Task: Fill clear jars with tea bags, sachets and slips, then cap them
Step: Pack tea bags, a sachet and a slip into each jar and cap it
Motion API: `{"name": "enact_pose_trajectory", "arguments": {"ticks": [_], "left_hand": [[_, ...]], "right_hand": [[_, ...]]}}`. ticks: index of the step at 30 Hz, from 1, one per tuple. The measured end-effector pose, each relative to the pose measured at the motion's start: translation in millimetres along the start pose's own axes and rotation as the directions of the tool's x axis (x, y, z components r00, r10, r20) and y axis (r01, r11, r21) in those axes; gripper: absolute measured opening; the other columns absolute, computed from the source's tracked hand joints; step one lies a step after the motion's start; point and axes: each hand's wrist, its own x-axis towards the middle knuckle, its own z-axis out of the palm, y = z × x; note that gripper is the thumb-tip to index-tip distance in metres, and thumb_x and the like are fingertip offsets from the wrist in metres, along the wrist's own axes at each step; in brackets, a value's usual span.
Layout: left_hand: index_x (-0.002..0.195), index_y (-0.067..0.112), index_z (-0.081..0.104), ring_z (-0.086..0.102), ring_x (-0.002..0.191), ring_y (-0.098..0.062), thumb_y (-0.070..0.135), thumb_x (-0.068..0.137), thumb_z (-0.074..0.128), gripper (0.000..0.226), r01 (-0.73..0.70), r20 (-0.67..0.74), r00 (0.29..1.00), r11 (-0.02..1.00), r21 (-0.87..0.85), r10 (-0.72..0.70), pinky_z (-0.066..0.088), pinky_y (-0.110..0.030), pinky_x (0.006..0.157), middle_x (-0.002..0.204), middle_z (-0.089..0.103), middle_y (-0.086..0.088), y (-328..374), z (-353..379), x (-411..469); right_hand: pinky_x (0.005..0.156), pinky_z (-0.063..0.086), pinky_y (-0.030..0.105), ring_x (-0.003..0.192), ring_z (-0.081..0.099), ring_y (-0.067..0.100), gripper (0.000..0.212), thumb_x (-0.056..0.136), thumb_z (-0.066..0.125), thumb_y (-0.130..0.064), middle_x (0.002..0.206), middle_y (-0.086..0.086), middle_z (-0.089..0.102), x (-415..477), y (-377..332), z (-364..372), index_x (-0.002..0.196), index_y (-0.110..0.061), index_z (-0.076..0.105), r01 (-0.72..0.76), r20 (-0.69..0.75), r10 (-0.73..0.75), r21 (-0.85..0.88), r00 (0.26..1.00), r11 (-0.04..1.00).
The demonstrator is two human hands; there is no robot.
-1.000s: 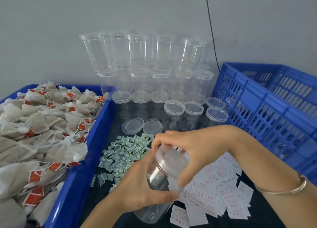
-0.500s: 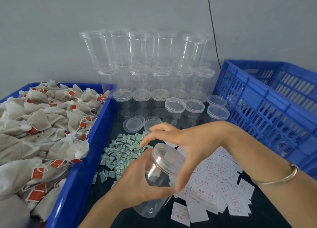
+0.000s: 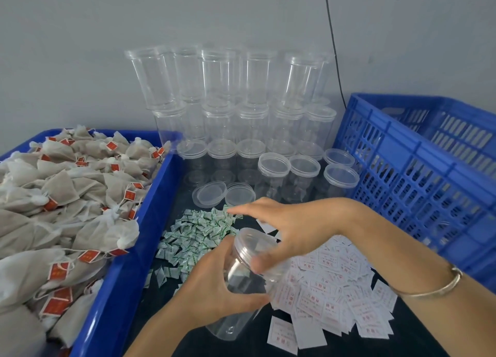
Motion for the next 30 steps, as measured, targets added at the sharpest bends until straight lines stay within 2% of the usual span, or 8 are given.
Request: {"name": "enact_pose_trajectory", "arguments": {"ticks": [4,6,10,13,16,22,26,30], "left_hand": [[0.116,0.049,0.045,0.062,0.104,-0.003,0.067,0.053,0.082,0.076,0.002,0.015,1.000,1.000,0.031,-0.002,0.054,-0.028,0.087,0.113,0.062,0.022,-3,2,-1],[0.117,0.054,0.042,0.062,0.102,-0.001,0.068,0.053,0.081,0.076,-0.001,0.017,1.000,0.997,0.075,0.000,0.054,-0.028,0.085,0.112,0.062,0.024,-3,4,-2],[0.117,0.055,0.039,0.060,0.103,0.005,0.075,0.050,0.078,0.080,0.008,-0.006,1.000,0.991,0.137,-0.007,0.053,-0.026,0.085,0.112,0.060,0.029,-5,6,-3],[0.116,0.051,0.041,0.059,0.102,0.000,0.079,0.049,0.074,0.080,-0.001,0.000,1.000,0.982,0.190,0.001,0.054,-0.029,0.083,0.111,0.059,0.025,-6,6,-2],[0.115,0.054,0.040,0.061,0.099,0.002,0.073,0.051,0.078,0.077,-0.002,0.003,1.000,0.988,0.155,0.002,0.053,-0.024,0.078,0.109,0.061,0.026,-6,6,-3],[0.118,0.048,0.047,0.062,0.106,-0.002,0.054,0.054,0.087,0.075,0.005,-0.010,1.000,1.000,-0.029,-0.006,0.050,-0.017,0.085,0.114,0.064,0.019,-6,0,-2],[0.121,0.040,0.047,0.063,0.104,0.000,0.058,0.050,0.087,0.083,0.086,-0.015,0.996,0.993,-0.076,-0.087,0.051,-0.020,0.083,0.113,0.065,0.021,-13,-8,1],[0.114,0.045,0.047,0.062,0.099,0.008,0.068,0.038,0.084,0.088,0.241,-0.104,0.959,0.951,-0.195,-0.264,0.046,-0.018,0.080,0.108,0.062,0.033,-33,-14,-14]], "right_hand": [[0.071,0.043,0.027,0.085,0.056,0.013,0.078,0.080,0.039,-0.084,0.101,-0.004,0.059,9,-3,4,0.123,-0.021,0.053,-0.158,-0.076,0.148,-0.158,0.986,0.975],[0.084,0.050,0.028,0.102,0.057,0.011,0.057,0.082,0.071,-0.061,0.116,-0.008,0.056,6,0,2,0.126,-0.031,0.050,-0.017,0.004,0.017,-0.076,1.000,0.997],[0.115,0.031,0.030,0.143,0.026,0.005,0.089,0.077,0.081,-0.050,0.151,-0.022,0.022,0,2,0,0.146,-0.053,0.025,0.085,0.085,-0.088,0.038,0.992,0.996],[0.097,0.047,0.035,0.124,0.056,0.016,0.090,0.078,0.043,-0.085,0.139,-0.002,0.051,7,0,8,0.149,-0.030,0.033,-0.149,0.030,0.154,-0.126,0.988,0.981],[0.070,0.044,0.025,0.088,0.059,0.004,0.067,0.081,0.057,-0.077,0.102,-0.010,0.063,7,-2,9,0.126,-0.028,0.050,-0.160,0.016,0.163,-0.139,0.986,0.977],[0.102,0.048,0.037,0.120,0.046,0.009,0.078,0.075,0.087,-0.031,0.127,-0.018,0.039,1,-2,5,0.135,-0.037,0.037,0.077,-0.029,-0.079,-0.073,0.996,0.994],[0.092,0.054,0.039,0.119,0.038,0.007,0.081,0.072,0.083,-0.005,0.123,-0.019,0.032,1,-1,3,0.132,-0.035,0.037,0.126,-0.101,-0.141,-0.144,0.985,0.982],[0.097,0.051,0.034,0.122,0.040,0.011,0.078,0.077,0.083,-0.019,0.127,-0.020,0.027,0,16,-14,0.131,-0.042,0.031,0.082,-0.378,-0.128,-0.134,0.917,0.988]]}}
